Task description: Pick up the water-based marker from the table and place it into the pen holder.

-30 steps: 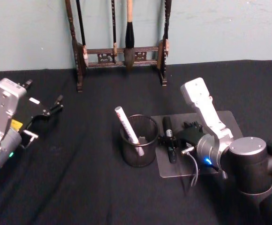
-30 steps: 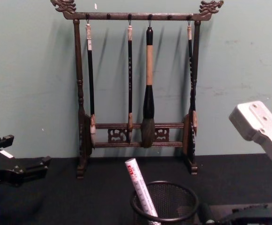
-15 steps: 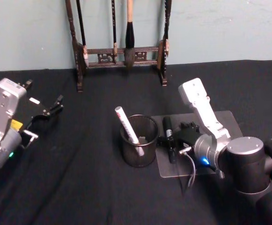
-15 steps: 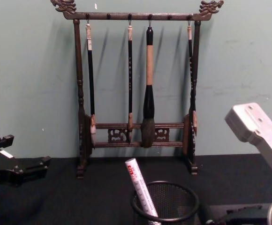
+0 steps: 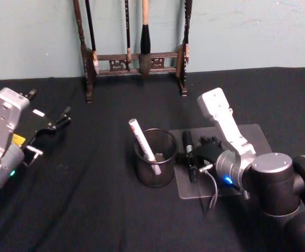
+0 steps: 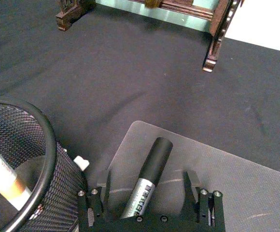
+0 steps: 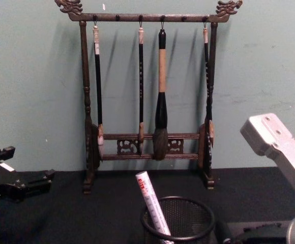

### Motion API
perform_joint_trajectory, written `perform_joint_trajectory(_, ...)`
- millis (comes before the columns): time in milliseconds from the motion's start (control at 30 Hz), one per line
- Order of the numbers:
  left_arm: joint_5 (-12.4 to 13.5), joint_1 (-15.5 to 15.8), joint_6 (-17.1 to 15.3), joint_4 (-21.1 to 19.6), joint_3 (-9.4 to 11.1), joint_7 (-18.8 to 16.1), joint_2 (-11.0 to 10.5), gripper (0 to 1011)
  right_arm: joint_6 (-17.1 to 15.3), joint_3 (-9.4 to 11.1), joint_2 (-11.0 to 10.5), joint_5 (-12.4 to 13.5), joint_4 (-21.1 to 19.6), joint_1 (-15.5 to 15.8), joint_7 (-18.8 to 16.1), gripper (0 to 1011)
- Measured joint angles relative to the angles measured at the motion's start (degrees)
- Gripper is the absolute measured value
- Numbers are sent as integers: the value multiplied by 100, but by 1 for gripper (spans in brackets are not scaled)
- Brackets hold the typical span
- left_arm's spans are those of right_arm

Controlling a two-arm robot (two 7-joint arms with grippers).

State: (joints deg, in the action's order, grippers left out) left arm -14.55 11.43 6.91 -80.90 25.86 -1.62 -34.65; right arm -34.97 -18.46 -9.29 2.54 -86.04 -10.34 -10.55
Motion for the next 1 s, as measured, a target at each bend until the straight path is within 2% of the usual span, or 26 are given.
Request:
perform_joint_trajectory(400, 0, 0, 0, 0, 0, 0, 0, 1001, 132, 73, 47, -137, 34, 18, -86, 1003)
perform_joint_trajectory(1000, 0, 0, 0, 0, 0, 0, 0, 1001, 106, 66, 44, -125, 33, 18, -75, 1002)
